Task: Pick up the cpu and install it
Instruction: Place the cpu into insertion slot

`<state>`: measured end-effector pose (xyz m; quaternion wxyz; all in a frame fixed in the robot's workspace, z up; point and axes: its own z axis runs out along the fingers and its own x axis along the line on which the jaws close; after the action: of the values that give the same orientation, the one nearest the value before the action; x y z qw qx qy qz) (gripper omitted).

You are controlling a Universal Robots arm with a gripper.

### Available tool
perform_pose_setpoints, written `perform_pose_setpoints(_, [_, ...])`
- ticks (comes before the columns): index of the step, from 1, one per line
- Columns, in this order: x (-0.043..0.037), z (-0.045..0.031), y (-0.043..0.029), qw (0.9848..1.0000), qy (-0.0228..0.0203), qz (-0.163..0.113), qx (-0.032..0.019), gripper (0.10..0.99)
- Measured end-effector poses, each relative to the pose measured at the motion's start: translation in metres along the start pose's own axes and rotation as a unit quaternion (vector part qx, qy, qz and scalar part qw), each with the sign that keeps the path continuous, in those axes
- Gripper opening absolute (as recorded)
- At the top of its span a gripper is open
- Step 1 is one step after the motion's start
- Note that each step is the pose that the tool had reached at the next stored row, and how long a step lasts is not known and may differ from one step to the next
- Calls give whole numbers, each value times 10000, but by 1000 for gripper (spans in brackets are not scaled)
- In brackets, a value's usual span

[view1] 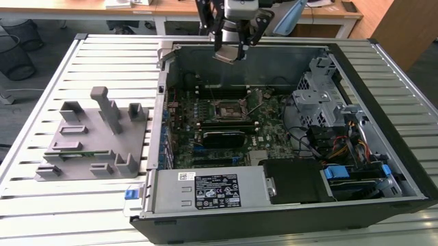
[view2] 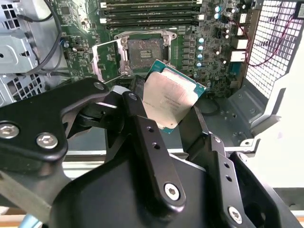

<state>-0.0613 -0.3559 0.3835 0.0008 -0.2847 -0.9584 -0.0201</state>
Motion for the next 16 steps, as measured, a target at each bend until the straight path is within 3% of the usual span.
perform_pose_setpoints(16, [-5, 3, 3, 9983, -25, 590, -4, 541])
